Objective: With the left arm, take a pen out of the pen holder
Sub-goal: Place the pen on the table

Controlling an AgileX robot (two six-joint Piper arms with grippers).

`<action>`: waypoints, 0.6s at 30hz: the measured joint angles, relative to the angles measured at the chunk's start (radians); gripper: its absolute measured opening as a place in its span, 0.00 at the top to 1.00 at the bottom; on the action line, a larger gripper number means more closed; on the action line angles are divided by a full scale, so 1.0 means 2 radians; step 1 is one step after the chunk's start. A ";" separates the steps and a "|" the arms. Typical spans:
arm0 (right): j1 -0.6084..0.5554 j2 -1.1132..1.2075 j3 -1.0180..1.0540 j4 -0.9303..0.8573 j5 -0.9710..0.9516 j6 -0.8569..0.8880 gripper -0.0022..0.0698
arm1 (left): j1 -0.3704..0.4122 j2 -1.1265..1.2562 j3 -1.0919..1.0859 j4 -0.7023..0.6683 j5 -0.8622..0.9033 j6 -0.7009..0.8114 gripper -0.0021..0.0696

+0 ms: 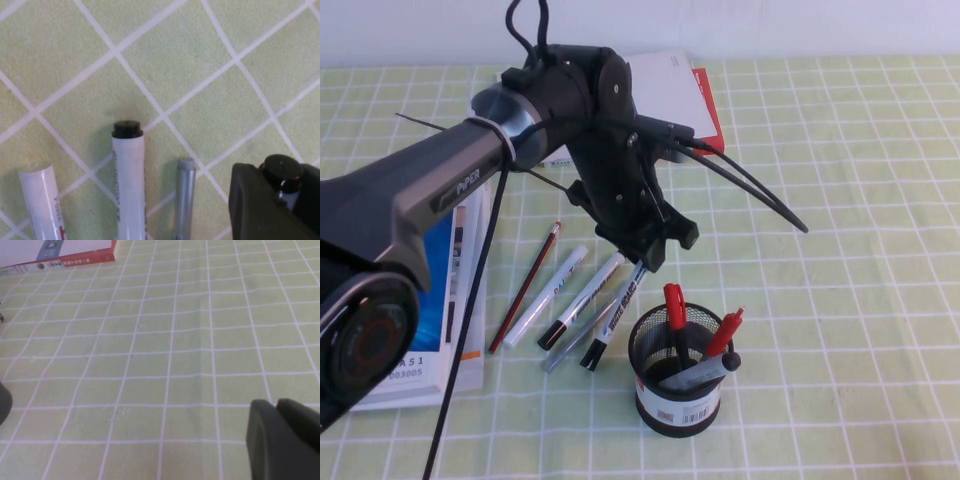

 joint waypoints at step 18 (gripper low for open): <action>0.000 0.000 0.000 0.000 0.000 0.000 0.99 | 0.005 0.002 0.000 0.011 -0.045 0.021 0.79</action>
